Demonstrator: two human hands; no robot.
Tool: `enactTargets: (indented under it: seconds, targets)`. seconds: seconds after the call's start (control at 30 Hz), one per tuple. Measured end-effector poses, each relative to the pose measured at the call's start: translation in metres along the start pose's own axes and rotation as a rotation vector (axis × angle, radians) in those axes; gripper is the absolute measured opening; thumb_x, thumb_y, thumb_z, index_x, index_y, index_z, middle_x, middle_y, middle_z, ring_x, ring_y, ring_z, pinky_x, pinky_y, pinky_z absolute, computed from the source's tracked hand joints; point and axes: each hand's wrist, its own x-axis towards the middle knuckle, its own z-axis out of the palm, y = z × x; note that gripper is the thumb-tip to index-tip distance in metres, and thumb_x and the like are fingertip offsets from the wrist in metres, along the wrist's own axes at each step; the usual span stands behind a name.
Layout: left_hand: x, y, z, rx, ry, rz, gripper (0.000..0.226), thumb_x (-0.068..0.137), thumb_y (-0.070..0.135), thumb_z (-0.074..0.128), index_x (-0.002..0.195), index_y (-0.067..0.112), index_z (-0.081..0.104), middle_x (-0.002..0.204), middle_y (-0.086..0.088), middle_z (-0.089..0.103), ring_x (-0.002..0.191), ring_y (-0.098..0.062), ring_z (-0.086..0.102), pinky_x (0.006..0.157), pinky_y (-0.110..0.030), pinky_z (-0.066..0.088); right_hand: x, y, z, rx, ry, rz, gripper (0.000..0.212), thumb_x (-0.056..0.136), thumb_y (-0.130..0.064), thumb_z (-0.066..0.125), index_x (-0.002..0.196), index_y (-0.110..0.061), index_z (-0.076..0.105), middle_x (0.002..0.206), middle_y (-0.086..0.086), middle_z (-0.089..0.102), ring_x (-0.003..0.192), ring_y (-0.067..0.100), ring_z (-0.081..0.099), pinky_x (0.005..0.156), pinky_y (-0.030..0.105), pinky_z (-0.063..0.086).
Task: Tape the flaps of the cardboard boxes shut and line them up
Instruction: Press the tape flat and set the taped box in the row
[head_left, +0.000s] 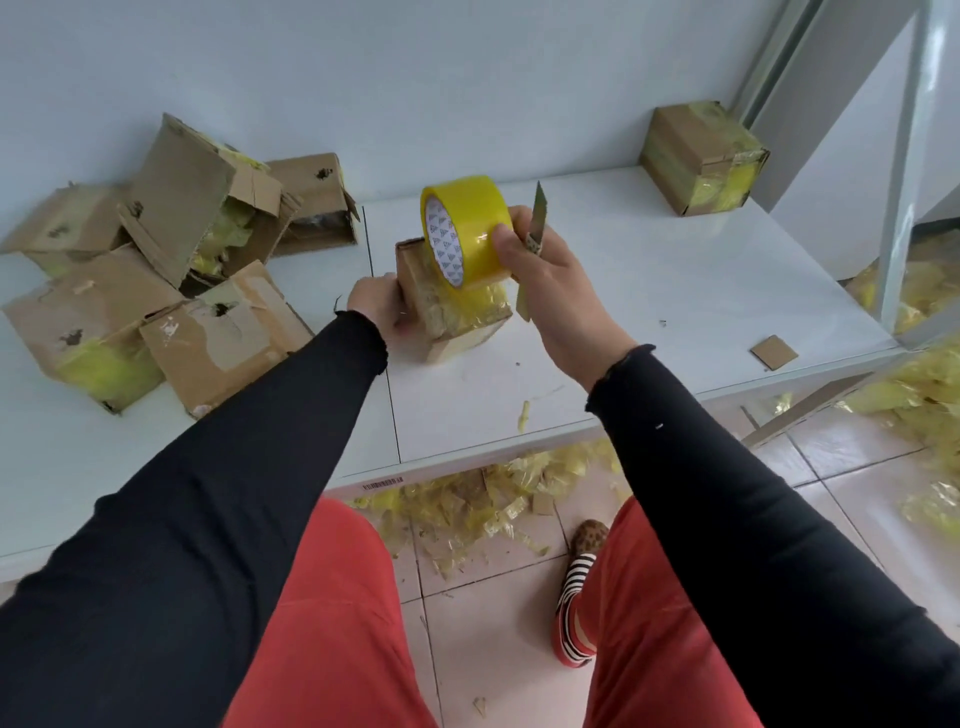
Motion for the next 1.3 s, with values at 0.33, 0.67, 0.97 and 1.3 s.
enactTargets:
  seconds: [0.33,0.67,0.97,1.3]
  targets:
    - [-0.045,-0.003,-0.043,0.351,-0.239,0.574,0.121,0.08,0.042,0.087,0.165,0.027,0.003,0.16,0.014,0.022,0.146,-0.006,0.032,0.117,-0.024,0.033,0.064,-0.004,0.037,-0.162,-0.019,0.157,0.046,0.107,-0.046,0.046,0.1,-0.001,0.056,0.098,0.022,0.061,0.089,0.031,0.059,0.088,0.042,0.048]
    - [-0.028,0.006,-0.045,0.453,-0.156,0.62,0.101,0.078,0.04,0.089,0.157,0.025,0.028,0.144,0.008,0.044,0.128,-0.01,0.047,0.109,-0.03,0.043,0.019,0.007,0.011,-0.282,-0.024,0.054,0.024,0.107,-0.034,0.046,0.088,-0.019,0.048,0.073,-0.008,0.042,0.061,0.006,0.038,0.054,0.02,0.032]
    - [-0.027,0.007,-0.044,0.435,-0.201,0.609,0.087,0.084,0.04,0.085,0.156,0.044,0.037,0.145,0.01,0.04,0.132,-0.003,0.038,0.105,-0.018,0.029,-0.01,0.071,0.006,-0.682,-0.045,0.233,0.033,0.109,-0.035,0.038,0.085,-0.013,0.044,0.071,-0.002,0.048,0.063,0.017,0.043,0.055,0.033,0.03]
    - [-0.023,0.033,-0.059,0.117,-0.28,0.145,0.077,0.066,0.066,0.085,0.129,0.026,0.067,0.124,-0.01,0.067,0.1,-0.026,0.072,0.087,-0.042,0.062,-0.014,0.031,-0.006,-0.289,0.055,0.123,0.035,0.108,-0.041,0.043,0.083,-0.018,0.045,0.069,-0.012,0.038,0.062,0.008,0.036,0.059,0.027,0.03]
